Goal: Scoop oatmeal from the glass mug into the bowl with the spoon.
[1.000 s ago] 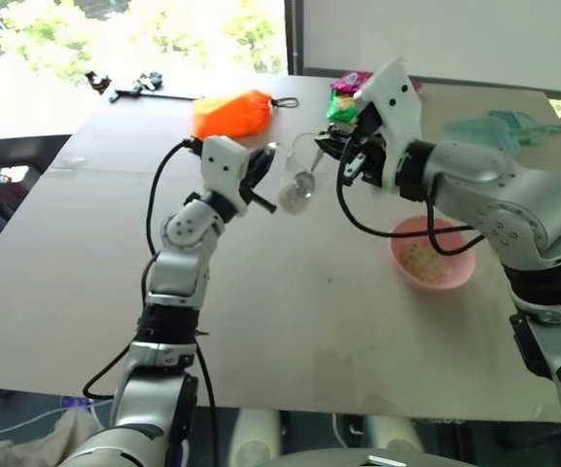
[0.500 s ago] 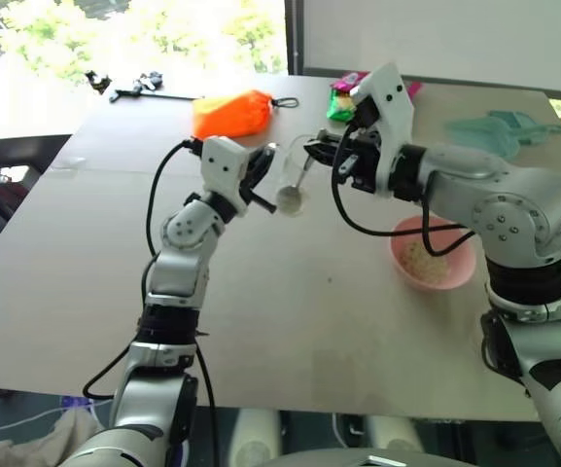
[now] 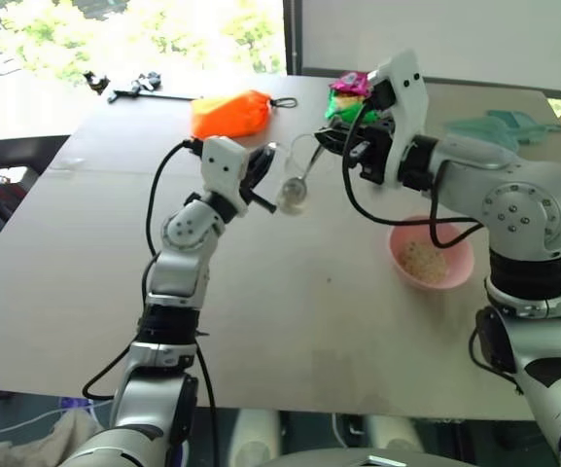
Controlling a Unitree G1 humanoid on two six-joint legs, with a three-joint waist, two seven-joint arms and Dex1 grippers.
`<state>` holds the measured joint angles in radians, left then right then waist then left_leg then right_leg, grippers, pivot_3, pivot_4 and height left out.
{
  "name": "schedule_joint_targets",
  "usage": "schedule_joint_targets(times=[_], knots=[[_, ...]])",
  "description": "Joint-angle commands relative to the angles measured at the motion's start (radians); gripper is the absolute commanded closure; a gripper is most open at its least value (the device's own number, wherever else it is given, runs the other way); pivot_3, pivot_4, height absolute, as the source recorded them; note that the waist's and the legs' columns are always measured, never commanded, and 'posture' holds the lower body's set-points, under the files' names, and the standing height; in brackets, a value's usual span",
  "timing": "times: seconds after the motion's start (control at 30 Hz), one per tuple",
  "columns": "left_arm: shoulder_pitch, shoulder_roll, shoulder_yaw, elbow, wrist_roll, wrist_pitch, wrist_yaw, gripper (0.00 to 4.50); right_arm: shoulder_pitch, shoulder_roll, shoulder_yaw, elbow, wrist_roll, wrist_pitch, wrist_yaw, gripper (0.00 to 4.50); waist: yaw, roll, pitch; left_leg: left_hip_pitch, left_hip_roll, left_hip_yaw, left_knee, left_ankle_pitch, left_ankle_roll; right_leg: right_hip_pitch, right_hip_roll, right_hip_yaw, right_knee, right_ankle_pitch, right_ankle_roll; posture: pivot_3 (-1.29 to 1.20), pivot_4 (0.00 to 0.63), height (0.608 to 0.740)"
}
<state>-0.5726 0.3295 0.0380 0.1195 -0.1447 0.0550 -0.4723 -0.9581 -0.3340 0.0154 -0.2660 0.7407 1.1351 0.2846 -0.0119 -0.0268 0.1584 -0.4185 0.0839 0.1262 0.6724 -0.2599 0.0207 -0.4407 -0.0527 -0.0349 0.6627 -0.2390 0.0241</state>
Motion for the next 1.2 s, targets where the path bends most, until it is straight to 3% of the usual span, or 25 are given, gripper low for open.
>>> schedule_joint_targets(times=[0.03, 0.53, 1.2], knots=[[-0.010, 0.004, 0.015, -0.052, -0.006, -0.022, 0.009, 4.45, -0.032, 0.011, -0.047, -0.030, 0.031, 0.019, 0.004, 4.50, 0.000, 0.000, 0.000, 0.000, 0.000, 0.000, 0.000, 0.000, 0.000, 0.000, 0.000, 0.000, 0.000, 0.000, 0.000, 0.00, 0.150, 0.740], [-0.015, 0.003, 0.015, -0.048, -0.006, -0.027, 0.008, 4.45, -0.051, 0.106, -0.197, 0.023, 0.135, 0.183, -0.047, 4.50, 0.000, 0.000, 0.000, 0.000, 0.000, 0.000, 0.000, 0.000, 0.000, 0.000, 0.000, 0.000, 0.000, 0.000, 0.000, 0.00, 0.150, 0.740], [0.046, 0.019, 0.006, -0.056, 0.011, -0.069, 0.003, 4.45, -0.236, 0.232, -0.678, 0.284, 0.267, 0.479, -0.316, 4.50, -0.001, 0.000, 0.000, 0.000, 0.000, 0.000, -0.001, 0.000, 0.000, 0.000, 0.000, 0.000, 0.000, 0.000, 0.000, 0.00, 0.150, 0.740]])
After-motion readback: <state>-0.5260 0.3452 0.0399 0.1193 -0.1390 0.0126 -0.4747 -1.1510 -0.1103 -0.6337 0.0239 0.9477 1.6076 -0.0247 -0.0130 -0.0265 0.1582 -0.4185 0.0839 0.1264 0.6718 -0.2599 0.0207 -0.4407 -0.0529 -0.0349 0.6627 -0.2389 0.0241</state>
